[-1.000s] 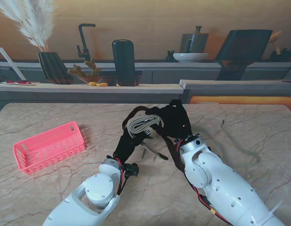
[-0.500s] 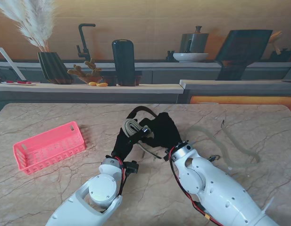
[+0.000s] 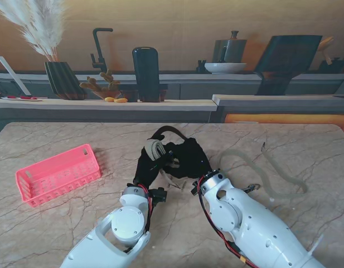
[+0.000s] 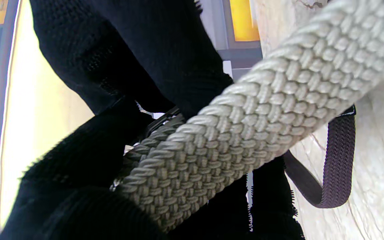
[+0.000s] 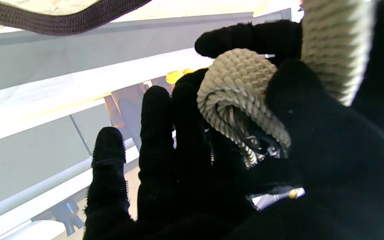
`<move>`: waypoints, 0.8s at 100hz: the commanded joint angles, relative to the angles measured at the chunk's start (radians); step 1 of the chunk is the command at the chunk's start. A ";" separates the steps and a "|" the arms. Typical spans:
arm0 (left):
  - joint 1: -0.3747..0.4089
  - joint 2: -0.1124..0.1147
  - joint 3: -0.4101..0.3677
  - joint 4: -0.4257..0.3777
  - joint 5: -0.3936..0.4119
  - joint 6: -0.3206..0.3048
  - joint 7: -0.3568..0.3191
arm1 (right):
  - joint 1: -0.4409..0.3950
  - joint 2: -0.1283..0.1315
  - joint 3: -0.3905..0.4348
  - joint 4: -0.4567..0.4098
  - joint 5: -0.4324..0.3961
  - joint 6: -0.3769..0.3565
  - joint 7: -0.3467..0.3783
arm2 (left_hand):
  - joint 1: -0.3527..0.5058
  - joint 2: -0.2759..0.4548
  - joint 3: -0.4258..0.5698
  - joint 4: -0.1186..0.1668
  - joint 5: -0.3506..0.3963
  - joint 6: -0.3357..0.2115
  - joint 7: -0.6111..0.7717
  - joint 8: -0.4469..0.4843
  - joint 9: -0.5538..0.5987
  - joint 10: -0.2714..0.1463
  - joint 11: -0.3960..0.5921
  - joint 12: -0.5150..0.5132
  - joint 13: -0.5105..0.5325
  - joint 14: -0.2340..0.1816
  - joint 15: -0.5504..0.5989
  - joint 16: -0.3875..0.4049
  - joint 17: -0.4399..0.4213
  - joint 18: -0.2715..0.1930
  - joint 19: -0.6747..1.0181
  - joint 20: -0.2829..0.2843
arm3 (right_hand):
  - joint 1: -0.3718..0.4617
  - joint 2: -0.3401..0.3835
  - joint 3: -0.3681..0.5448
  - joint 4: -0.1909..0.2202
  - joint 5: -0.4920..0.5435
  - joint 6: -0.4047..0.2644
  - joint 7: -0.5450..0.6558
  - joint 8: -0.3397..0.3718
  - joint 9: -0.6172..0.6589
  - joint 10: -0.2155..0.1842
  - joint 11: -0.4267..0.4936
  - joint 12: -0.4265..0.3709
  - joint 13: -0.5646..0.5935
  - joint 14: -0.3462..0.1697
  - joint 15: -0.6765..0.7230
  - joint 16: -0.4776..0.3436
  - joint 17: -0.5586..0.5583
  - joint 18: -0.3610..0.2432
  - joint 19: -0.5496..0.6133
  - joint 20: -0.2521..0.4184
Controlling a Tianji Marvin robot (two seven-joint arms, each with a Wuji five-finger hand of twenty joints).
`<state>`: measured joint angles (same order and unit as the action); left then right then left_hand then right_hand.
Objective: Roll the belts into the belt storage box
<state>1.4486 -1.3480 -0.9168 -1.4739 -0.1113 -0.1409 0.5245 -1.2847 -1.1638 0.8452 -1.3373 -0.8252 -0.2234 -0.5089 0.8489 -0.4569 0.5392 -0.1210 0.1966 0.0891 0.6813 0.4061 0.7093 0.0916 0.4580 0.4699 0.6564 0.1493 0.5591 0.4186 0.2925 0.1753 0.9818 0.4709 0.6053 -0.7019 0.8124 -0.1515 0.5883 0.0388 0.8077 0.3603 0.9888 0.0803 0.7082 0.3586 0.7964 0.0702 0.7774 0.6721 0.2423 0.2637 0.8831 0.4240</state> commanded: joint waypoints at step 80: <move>0.033 0.039 -0.064 -0.082 -0.104 0.089 -0.184 | -0.181 0.050 0.232 -0.232 -0.184 -0.009 0.034 | 0.219 0.229 -0.209 0.066 0.194 -0.004 0.021 0.022 0.180 0.037 0.381 0.479 0.238 0.110 0.333 0.247 0.176 0.164 0.192 0.063 | -0.136 0.138 -0.061 0.109 -0.183 -0.163 -0.258 0.120 -0.296 0.019 -0.150 -0.013 -0.103 -0.014 -0.148 -0.039 -0.020 0.011 -0.100 0.029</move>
<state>1.4756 -1.3125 -0.9806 -1.5478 -0.2269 -0.0555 0.3369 -1.4586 -1.1204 1.0658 -1.5486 -1.0113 -0.2221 -0.4782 1.0837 -0.3673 0.2381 -0.0979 0.3316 0.0913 0.7135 0.4246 0.8351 0.1443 0.7323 0.9310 0.7947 0.2576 0.7698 0.6118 0.4123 0.3144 1.0910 0.5078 0.4722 -0.5999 0.7693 -0.0767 0.4181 -0.1048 0.5543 0.4673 0.7232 0.0957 0.5736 0.3490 0.7196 0.0609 0.6439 0.6369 0.2176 0.2737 0.8075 0.4343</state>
